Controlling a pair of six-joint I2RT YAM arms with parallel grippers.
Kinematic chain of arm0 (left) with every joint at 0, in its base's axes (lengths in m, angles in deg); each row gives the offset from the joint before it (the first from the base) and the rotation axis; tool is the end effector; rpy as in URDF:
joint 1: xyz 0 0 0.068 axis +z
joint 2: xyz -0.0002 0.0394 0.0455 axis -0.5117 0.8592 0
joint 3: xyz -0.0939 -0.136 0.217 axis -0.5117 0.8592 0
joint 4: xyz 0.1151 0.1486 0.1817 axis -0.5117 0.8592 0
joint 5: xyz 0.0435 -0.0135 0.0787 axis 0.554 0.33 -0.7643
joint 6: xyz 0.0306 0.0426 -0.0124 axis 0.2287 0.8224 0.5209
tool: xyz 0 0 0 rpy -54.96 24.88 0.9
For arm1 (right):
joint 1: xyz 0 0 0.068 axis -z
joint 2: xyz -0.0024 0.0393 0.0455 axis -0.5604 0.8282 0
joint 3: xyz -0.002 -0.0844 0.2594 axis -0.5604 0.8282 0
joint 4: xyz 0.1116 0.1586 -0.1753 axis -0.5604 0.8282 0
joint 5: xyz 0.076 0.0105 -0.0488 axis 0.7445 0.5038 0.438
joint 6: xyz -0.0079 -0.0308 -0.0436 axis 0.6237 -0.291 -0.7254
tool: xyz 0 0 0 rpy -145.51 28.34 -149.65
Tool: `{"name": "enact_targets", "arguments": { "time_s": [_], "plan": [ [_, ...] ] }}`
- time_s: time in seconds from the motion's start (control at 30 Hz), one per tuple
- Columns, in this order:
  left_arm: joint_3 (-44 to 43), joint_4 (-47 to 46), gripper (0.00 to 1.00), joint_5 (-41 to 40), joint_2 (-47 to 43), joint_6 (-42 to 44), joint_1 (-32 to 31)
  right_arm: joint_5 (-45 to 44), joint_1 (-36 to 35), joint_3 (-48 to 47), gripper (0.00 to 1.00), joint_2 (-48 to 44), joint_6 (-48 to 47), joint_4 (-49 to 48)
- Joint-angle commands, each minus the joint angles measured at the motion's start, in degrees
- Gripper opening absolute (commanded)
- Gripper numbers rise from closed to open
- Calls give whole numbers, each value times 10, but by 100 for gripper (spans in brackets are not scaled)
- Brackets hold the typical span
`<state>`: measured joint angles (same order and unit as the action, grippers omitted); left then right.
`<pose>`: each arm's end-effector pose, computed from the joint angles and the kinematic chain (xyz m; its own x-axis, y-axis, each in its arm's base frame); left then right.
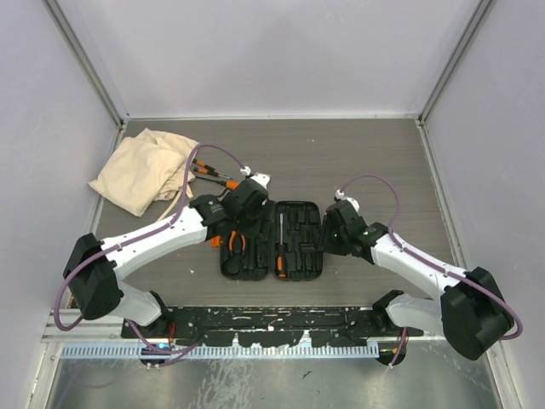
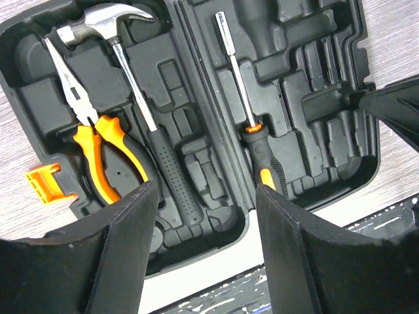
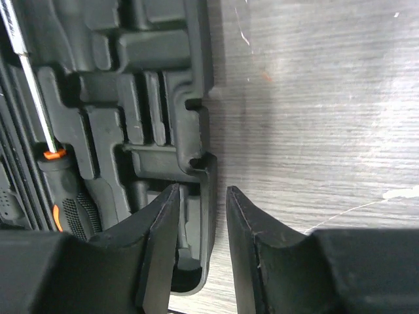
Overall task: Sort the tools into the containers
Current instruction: Move the storage box to the center of the board, then adjust the storage box at the center of the board.
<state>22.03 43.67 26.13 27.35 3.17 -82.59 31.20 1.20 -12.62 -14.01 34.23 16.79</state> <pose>0.1927 -0.2350 0.2738 -0.7870 0.1837 -0.5889 0.3561 0.9148 -0.1905 0.1818 0.1139 0.1891 -0.8431 0.1903 -0.5030 0.0312 0.9511 0.3074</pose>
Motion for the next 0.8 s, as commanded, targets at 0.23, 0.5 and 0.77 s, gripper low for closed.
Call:
{"name": "enact_targets", "arguments": {
  "time_s": [0.23, 0.5, 0.77],
  "plan": [
    [6, -32, 61, 17, -20, -11, 3, 2, -1, -8, 27, 46, -4, 0],
    [15, -38, 60, 13, -46, -12, 4, -10, -2, -30, 10, 86, -92, -29],
    [33, -37, 62, -15, -77, -9, 6, 34, -2, -77, 1, 161, -191, -52]
  ]
}}
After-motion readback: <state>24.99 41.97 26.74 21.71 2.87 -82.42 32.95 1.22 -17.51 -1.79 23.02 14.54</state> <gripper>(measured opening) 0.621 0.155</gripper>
